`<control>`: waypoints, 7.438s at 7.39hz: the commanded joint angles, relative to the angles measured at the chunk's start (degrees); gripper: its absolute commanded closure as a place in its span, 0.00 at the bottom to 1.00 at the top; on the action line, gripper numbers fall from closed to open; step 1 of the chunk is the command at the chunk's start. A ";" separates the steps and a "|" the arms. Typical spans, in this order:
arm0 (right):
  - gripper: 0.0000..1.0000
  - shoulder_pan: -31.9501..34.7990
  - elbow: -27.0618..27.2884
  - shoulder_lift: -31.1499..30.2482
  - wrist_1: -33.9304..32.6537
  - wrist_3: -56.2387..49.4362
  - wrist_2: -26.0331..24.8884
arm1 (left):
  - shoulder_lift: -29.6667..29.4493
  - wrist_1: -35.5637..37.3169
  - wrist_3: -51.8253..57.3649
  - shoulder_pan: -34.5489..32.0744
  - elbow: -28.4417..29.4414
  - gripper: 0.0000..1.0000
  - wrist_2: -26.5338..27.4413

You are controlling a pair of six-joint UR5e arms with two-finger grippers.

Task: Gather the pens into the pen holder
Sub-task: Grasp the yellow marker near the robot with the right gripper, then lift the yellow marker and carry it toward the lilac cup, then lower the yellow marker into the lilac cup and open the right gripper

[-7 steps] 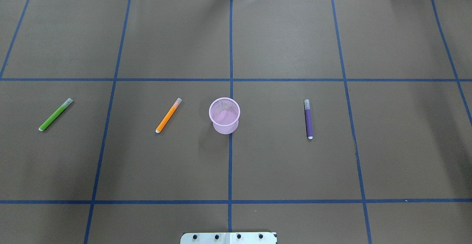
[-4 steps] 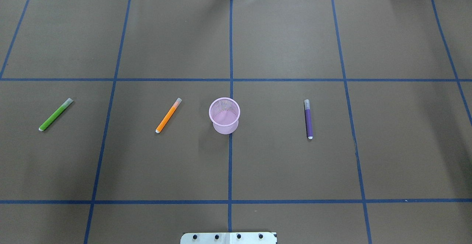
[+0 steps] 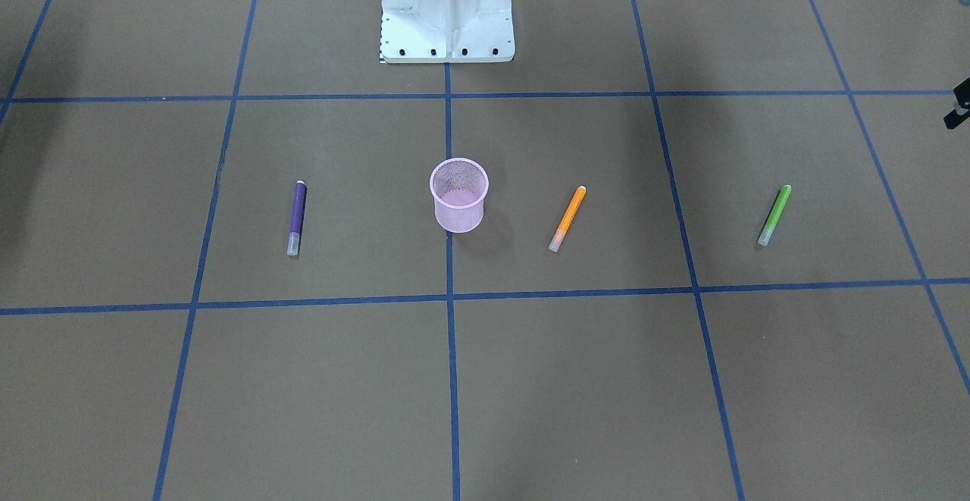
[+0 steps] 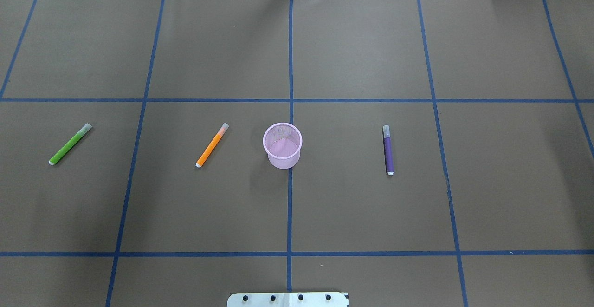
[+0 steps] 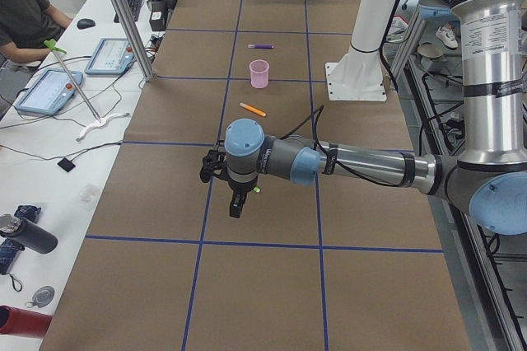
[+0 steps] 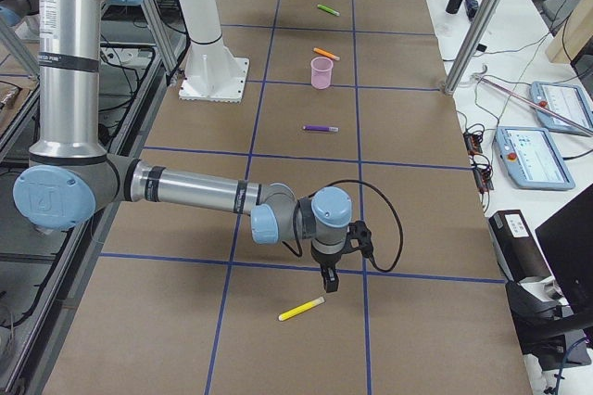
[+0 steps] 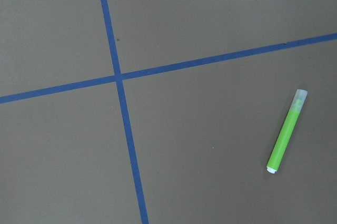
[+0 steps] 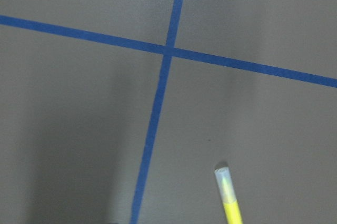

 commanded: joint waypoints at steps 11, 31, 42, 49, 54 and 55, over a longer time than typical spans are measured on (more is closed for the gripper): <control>0.31 -3.80 -11.78 2.05 1.68 -7.33 0.39 | -0.09 -0.02 -0.09 0.03 -0.39 0.00 0.00; 1.00 -4.41 -7.15 2.23 1.85 -3.07 2.40 | -0.62 0.07 -0.27 0.03 -1.01 0.00 0.09; 1.00 -29.60 18.18 14.77 30.42 79.89 -16.61 | -1.85 -12.12 -5.49 7.82 -1.45 0.00 -1.58; 1.00 -60.97 26.37 29.21 13.19 85.57 -64.92 | -8.09 -13.55 -11.25 16.82 -0.31 0.01 3.17; 1.00 -67.60 20.48 33.08 12.40 84.69 -72.91 | -8.18 -13.47 -11.52 16.99 -0.48 0.01 3.17; 1.00 -68.30 19.87 33.61 12.40 84.69 -73.00 | -8.18 -13.47 -11.52 17.08 -0.40 0.01 3.25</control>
